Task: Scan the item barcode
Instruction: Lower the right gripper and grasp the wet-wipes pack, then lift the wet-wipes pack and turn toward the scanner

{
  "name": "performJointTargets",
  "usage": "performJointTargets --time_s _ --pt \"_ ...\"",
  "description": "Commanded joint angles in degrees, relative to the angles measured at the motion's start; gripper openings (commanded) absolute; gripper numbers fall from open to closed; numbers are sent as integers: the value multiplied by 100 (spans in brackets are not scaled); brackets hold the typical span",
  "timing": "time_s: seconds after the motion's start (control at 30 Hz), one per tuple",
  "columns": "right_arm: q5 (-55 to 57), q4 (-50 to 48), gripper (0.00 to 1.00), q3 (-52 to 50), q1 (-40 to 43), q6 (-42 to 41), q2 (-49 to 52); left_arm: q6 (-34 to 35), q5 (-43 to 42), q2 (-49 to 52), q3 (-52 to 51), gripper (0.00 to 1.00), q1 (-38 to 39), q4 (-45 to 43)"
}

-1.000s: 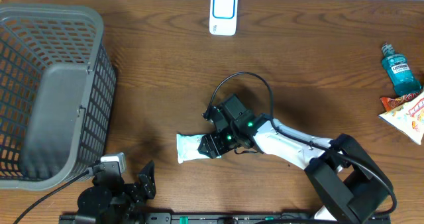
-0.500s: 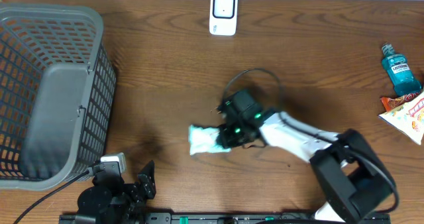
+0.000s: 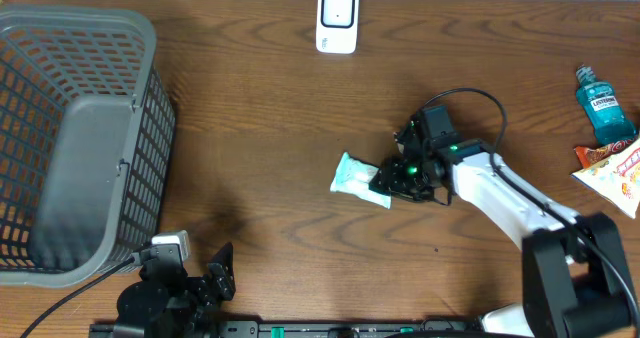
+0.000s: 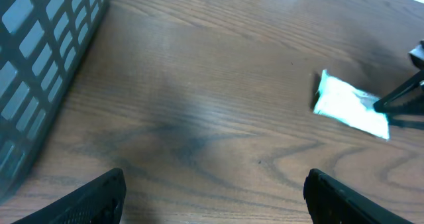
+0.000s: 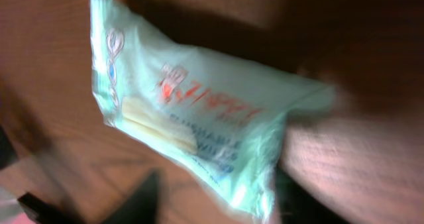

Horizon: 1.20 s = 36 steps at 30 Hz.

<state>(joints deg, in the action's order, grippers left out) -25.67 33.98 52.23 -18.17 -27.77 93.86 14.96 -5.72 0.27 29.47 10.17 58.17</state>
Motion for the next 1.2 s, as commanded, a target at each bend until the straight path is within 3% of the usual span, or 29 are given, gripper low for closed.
performJointTargets --time_s 0.0,0.1,0.37,0.67,0.87,0.93,1.07,1.17 --pt "372 232 81 304 9 282 -588 -55 -28 -7 0 86 -24 4" --pt "1071 306 99 354 -221 481 -1137 -55 -28 -7 0 86 -24 4" --pt "3919 4 99 203 -2024 1681 -1410 -55 -28 -7 0 86 -24 4" --pt "6688 -1038 99 4 -3571 2492 96 -55 -28 -7 0 86 -24 4" --pt "6944 -1165 99 4 -3803 2485 1043 -55 -28 -7 0 86 -24 4" --pt "6859 -1165 93 4 -3818 2485 1266 -55 -28 -7 0 86 -24 4" --pt "6857 -1172 53 4 -3694 2459 1744 -55 -28 -7 0 86 -24 4" --pt "6666 -1073 29 4 -3560 2465 2098 -55 -28 -7 0 86 -24 4"
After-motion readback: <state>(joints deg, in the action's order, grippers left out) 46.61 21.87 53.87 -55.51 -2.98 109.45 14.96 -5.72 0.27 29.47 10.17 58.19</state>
